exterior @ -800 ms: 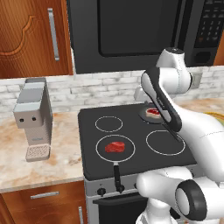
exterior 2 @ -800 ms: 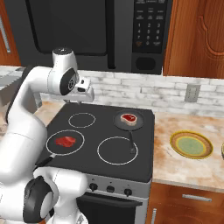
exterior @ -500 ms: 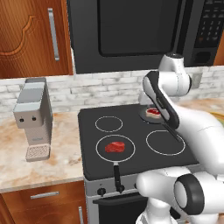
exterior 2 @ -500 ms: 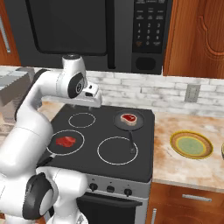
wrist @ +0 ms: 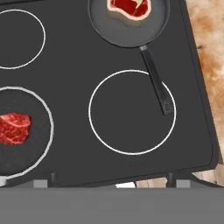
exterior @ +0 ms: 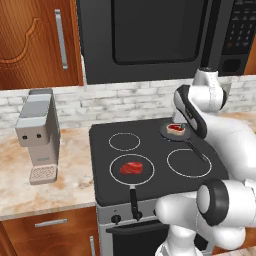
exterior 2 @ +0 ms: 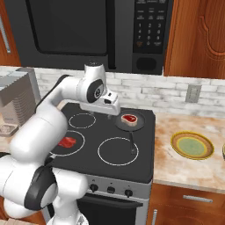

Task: Place one of the steaks on the plate and the other in the bowl. Then place the bowl in the fridge.

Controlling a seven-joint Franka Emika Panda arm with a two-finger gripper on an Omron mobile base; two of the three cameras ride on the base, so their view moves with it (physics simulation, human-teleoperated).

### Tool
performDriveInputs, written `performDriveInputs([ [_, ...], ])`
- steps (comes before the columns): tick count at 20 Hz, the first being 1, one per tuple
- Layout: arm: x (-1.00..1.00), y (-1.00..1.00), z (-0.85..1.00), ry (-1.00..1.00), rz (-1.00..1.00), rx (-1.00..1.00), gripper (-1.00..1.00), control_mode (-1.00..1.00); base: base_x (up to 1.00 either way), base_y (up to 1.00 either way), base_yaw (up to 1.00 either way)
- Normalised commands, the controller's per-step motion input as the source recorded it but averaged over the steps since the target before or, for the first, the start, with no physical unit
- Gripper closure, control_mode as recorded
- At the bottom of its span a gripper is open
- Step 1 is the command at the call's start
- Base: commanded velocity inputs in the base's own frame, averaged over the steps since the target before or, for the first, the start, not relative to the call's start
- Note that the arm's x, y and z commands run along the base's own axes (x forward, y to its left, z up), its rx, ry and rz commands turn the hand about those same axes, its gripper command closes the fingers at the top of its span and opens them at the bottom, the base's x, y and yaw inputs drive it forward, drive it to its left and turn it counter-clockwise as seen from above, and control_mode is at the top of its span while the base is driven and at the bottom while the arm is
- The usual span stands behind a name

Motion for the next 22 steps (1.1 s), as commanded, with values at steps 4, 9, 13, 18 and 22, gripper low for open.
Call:
performDriveInputs([
  [4, 0.10, -0.01, -0.17, 0.00, -0.04, 0.00, -1.00, -1.00, 0.00, 0.00, 0.00],
  [9, 0.28, -0.01, -0.33, 0.00, -0.07, 0.00, -1.00, -1.00, 0.00, 0.00, 0.00],
  [13, 0.54, -0.09, -0.65, 0.00, -0.03, 0.00, -1.00, -1.00, 0.00, 0.00, 0.00],
  [18, 0.44, -0.09, -0.15, 0.00, 0.02, 0.00, -1.00, -1.00, 0.00, 0.00, 0.00],
  [22, 0.61, -0.06, -0.32, 0.00, 0.12, 0.00, -1.00, -1.00, 0.00, 0.00, 0.00],
])
